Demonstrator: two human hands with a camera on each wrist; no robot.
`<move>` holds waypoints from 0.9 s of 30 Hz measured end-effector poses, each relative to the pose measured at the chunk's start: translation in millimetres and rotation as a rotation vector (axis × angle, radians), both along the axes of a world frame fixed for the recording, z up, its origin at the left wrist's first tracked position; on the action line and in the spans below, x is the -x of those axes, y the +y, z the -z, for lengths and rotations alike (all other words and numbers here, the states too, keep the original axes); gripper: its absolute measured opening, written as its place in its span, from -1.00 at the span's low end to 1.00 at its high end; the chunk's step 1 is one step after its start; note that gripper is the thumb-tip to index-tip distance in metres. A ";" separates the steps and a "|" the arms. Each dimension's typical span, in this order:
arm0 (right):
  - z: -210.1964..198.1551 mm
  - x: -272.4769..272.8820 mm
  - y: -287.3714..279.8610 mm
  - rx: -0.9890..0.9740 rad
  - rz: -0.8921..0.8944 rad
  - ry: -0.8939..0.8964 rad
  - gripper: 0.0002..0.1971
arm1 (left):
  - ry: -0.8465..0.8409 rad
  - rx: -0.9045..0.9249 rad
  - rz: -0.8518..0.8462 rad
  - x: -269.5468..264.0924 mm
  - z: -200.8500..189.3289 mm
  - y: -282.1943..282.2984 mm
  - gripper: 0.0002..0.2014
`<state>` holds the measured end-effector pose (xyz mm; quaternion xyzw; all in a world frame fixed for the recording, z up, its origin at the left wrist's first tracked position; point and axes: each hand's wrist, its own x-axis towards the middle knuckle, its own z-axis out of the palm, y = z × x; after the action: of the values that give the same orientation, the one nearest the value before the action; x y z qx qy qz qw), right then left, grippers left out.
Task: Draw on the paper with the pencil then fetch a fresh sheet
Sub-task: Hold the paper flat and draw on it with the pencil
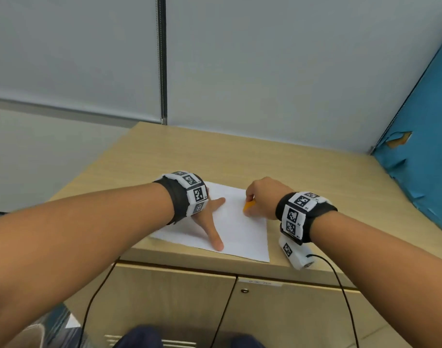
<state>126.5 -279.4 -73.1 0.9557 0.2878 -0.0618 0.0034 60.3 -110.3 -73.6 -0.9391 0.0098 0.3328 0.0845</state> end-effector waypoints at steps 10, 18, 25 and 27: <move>4.9 -12.3 6.0 -0.097 -0.034 0.075 -0.76 | -0.065 0.099 0.282 -19.9 14.6 4.8 0.30; -2.4 20.7 14.4 -0.019 -0.215 0.146 -0.77 | -0.071 0.109 0.294 -24.8 28.6 11.5 0.28; 5.3 42.1 27.7 0.001 -0.306 0.170 -0.81 | -0.046 0.133 0.266 -19.7 23.2 7.9 0.18; 1.3 34.5 23.0 0.001 -0.281 0.185 -0.81 | -0.060 0.149 0.273 -19.5 23.1 8.8 0.18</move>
<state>92.0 -256.4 -74.4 0.8964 0.4175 -0.1484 -0.0139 79.8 -101.5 -96.7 -0.9422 0.1596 0.2884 0.0594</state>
